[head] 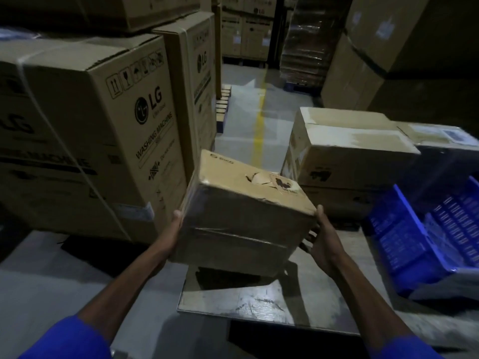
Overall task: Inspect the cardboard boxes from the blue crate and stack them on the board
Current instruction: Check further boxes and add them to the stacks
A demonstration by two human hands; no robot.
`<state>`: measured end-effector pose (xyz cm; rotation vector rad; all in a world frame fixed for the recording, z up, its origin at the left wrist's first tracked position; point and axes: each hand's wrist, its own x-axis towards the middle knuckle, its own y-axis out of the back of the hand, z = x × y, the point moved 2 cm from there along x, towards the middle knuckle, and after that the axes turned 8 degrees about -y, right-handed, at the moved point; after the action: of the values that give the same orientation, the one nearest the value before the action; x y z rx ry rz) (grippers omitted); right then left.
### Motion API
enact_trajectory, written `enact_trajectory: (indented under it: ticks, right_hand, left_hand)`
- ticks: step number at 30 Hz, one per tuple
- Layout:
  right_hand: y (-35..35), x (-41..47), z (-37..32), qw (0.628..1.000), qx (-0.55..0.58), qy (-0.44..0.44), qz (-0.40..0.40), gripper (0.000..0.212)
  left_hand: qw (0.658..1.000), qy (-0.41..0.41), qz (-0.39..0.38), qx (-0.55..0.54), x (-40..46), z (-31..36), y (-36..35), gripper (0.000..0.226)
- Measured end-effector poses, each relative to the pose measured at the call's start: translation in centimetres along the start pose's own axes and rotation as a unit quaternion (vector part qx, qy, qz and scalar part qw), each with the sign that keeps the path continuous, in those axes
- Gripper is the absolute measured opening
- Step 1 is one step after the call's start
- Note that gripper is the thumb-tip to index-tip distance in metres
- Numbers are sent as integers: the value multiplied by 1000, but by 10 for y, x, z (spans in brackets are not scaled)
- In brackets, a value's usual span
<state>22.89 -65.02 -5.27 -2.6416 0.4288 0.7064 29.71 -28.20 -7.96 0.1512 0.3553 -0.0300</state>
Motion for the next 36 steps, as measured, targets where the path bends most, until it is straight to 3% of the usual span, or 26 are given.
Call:
enact_trajectory:
  ticks: [5,9,13,16,20,27,32,36]
  right_hand:
    - [-6,-1,-13,990,-130,64,-4,62]
    - [-2,7,-19,965,-242,98,19,59]
    - [-3,12,-20,957,-263,114,44,60]
    - [-6,12,-21,952,-271,123,65,56]
    - [-3,14,-18,948,-272,127,103,50]
    - [4,22,-2,943,-302,78,119,38]
    - [11,23,21,946,-314,9,87,51]
    - [12,16,24,954,-291,-24,60,47]
  left_hand:
    - [994,11,4,-111,11,-22,-13,108]
    - [987,23,-34,-157,-16,9,-31,77]
    - [988,12,-42,-148,-6,6,-37,54]
    - [994,1,-28,-102,-1,9,-37,51]
    - [999,-19,-28,1,13,7,-36,67]
    - [992,-66,-12,107,26,-7,-45,45]
    - [991,-53,-22,121,39,-33,-39,56]
    - [994,-51,-44,92,38,-26,-39,47]
